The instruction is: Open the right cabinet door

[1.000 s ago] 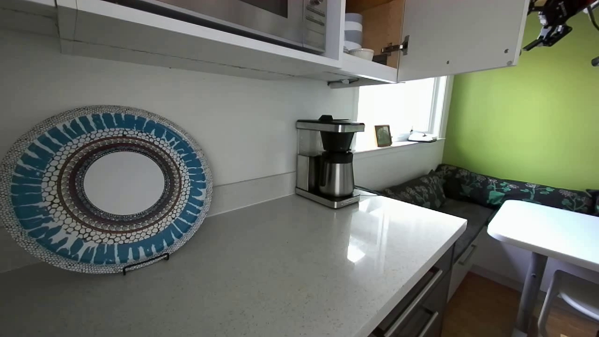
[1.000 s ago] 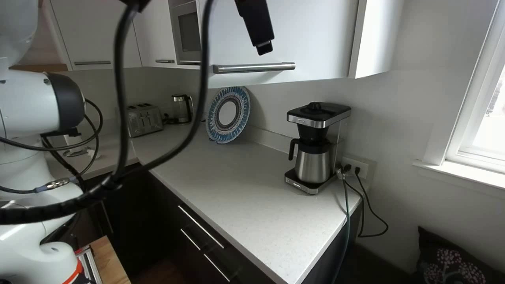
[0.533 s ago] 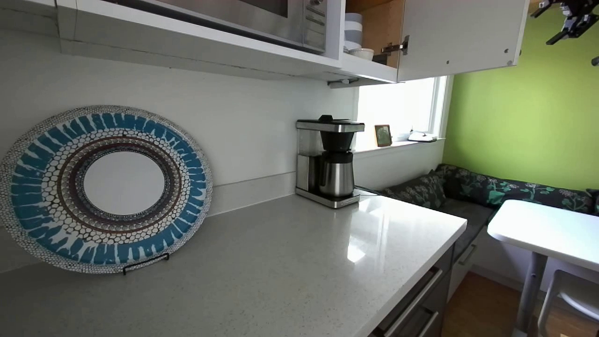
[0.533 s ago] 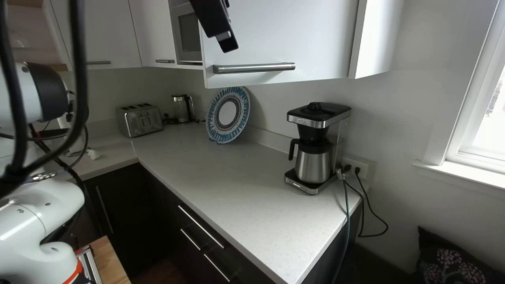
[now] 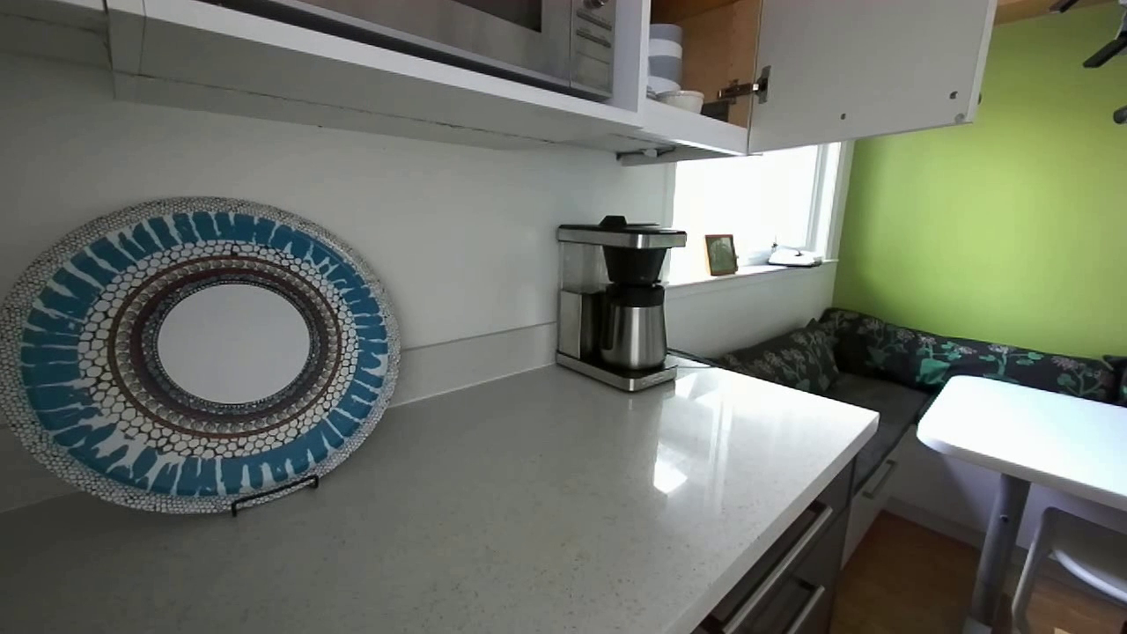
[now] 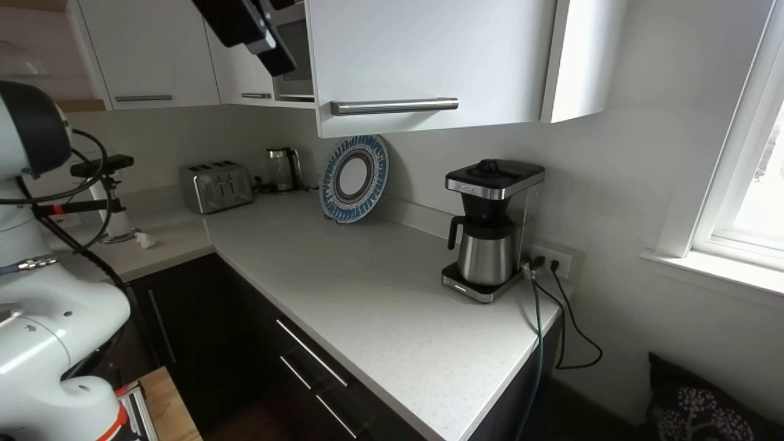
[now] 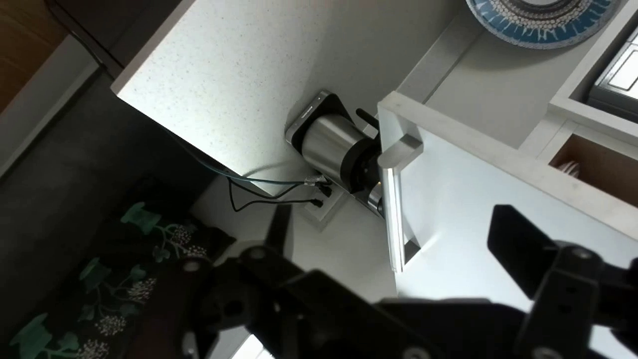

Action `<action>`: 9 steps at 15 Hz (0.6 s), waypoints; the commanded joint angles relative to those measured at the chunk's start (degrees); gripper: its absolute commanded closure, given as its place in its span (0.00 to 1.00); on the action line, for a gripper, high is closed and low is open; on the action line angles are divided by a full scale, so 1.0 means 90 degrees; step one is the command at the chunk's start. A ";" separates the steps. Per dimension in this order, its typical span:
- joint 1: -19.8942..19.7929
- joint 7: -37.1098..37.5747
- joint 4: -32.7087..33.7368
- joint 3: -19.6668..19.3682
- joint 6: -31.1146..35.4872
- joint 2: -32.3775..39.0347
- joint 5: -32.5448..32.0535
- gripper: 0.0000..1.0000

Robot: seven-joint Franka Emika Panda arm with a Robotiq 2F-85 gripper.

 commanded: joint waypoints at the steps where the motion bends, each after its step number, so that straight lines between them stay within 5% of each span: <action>1: 0.0099 -0.0478 -0.0724 0.0136 0.0169 -0.0591 -0.0547 0.00; 9: 0.0074 -0.1061 -0.1962 0.0925 0.1194 -0.1798 -0.1487 0.00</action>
